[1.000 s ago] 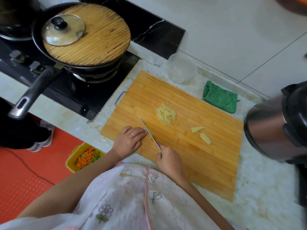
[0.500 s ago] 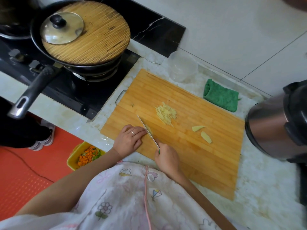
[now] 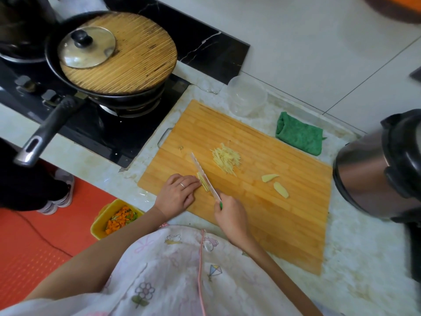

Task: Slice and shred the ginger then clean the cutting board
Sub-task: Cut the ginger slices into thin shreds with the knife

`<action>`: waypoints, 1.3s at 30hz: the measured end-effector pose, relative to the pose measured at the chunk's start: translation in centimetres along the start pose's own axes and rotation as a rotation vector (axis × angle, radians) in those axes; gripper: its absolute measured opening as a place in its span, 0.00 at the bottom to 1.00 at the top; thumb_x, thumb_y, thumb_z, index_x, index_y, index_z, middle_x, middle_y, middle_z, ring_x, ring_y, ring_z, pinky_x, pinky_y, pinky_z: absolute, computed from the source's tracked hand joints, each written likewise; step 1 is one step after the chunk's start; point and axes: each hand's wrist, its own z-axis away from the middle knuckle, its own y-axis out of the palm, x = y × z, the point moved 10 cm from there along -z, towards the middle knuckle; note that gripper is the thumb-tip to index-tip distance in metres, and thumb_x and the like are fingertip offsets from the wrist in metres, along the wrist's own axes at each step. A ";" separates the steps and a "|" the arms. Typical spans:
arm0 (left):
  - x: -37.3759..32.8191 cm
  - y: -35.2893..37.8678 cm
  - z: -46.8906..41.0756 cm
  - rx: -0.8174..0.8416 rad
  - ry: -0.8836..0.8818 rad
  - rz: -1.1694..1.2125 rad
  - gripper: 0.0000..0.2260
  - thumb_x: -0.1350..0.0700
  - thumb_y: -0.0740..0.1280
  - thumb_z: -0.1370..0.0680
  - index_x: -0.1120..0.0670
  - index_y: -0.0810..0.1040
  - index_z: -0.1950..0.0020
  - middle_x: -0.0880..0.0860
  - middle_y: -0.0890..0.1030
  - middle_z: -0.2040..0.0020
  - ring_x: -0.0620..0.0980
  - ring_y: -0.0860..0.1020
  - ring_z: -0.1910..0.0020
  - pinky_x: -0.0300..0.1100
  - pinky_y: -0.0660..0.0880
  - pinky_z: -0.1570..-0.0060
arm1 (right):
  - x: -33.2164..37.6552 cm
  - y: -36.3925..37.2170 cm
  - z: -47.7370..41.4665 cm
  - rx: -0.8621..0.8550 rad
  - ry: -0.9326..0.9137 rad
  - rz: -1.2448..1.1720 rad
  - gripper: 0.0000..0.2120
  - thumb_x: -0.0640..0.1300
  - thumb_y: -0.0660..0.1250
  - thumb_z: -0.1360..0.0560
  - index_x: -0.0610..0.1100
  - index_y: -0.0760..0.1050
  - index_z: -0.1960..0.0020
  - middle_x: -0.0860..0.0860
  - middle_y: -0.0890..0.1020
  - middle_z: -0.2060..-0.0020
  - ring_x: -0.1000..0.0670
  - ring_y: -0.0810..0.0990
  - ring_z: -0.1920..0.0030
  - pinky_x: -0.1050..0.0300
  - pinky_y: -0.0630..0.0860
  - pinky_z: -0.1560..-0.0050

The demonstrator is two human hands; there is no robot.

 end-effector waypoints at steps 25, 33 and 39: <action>0.0 -0.4 -0.2 0.006 0.009 0.021 0.15 0.55 0.57 0.20 0.56 0.81 0.42 0.52 0.81 0.44 0.49 0.77 0.44 0.44 0.66 0.41 | 0.0 0.6 -3.4 0.042 0.061 -0.021 0.12 0.41 0.58 0.22 0.42 0.78 0.44 0.44 0.82 0.61 0.42 0.79 0.62 0.56 0.66 0.69; -0.1 -0.3 -0.1 -0.009 0.027 0.005 0.18 0.52 0.53 0.18 0.56 0.82 0.43 0.52 0.82 0.45 0.49 0.76 0.44 0.45 0.67 0.43 | -0.2 0.2 -1.1 0.067 0.020 0.031 0.10 0.39 0.59 0.22 0.40 0.77 0.47 0.51 0.70 0.72 0.46 0.71 0.66 0.57 0.59 0.70; -0.3 -0.1 0.1 0.000 0.053 0.011 0.18 0.54 0.53 0.18 0.57 0.81 0.41 0.53 0.81 0.44 0.50 0.77 0.44 0.46 0.68 0.44 | -0.5 0.5 -0.2 0.121 0.024 0.057 0.10 0.40 0.58 0.22 0.47 0.67 0.62 0.53 0.66 0.73 0.45 0.71 0.65 0.56 0.58 0.74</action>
